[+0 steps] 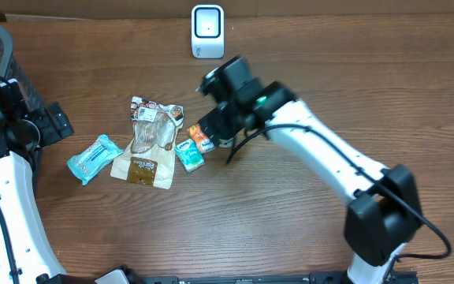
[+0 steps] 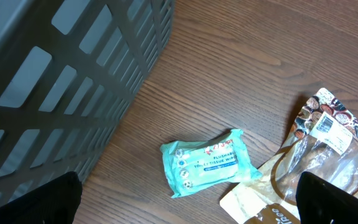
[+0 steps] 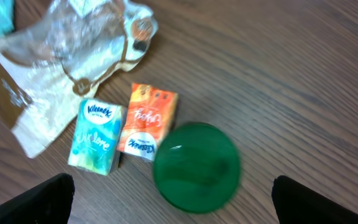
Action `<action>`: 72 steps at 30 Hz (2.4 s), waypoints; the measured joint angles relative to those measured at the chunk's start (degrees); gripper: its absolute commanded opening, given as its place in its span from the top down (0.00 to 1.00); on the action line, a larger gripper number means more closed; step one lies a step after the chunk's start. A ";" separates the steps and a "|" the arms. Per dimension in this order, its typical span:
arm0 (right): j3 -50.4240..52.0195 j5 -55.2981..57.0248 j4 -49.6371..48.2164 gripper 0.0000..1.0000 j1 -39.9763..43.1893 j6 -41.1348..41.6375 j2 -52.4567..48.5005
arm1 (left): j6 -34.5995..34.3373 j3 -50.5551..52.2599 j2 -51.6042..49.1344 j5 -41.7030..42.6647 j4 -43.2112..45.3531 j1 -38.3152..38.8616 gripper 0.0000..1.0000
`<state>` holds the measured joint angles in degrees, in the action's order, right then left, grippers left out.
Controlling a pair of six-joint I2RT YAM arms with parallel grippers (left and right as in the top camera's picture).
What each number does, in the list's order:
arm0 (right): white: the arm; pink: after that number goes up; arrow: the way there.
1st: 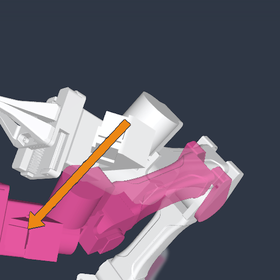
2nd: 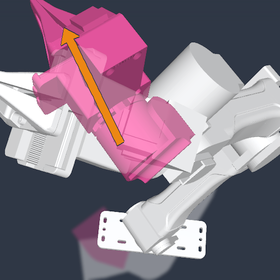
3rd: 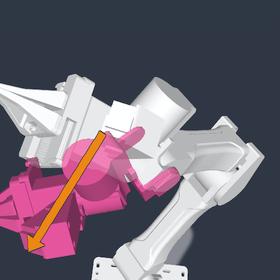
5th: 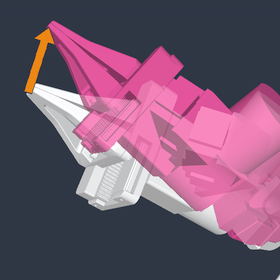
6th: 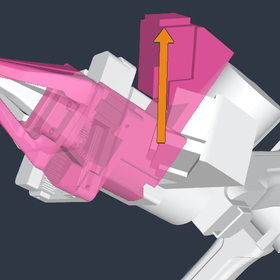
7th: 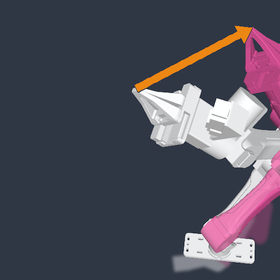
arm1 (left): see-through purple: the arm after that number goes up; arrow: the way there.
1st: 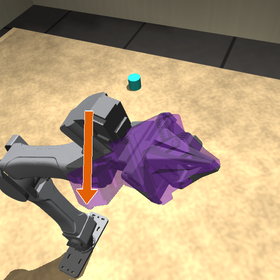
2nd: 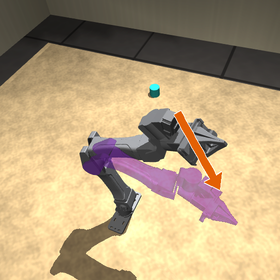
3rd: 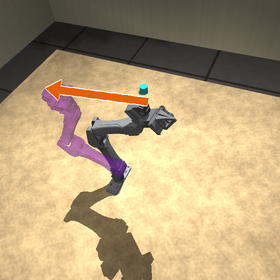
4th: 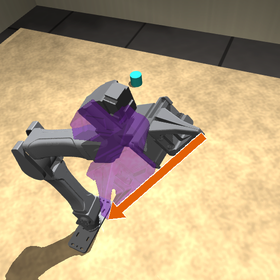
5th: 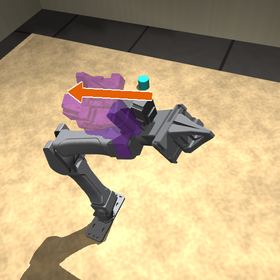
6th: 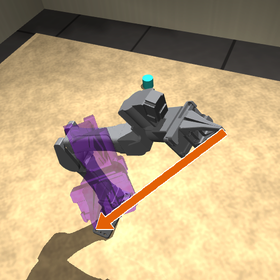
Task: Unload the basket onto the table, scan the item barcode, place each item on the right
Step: 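Move the right gripper over the green-capped jar and grasp it, then lift the jar with the right gripper and rotate it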
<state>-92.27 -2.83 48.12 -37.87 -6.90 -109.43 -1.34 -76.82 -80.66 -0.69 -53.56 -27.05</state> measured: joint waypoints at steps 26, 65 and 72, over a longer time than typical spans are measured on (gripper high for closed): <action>0.00 10.36 -2.93 0.01 -0.20 3.37 -6.49 | 0.00 0.00 0.00 0.00 0.00 0.00 0.00; -0.33 4.55 -2.45 0.32 2.91 12.24 -11.17 | 0.00 0.00 0.00 0.00 0.00 0.00 0.00; -0.37 2.49 -1.18 0.39 3.15 14.58 -8.11 | 0.00 0.00 0.00 0.00 0.00 0.00 0.00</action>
<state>-92.64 -0.34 46.94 -34.72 7.68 -117.54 -1.34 -76.82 -80.66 -0.69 -53.56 -27.05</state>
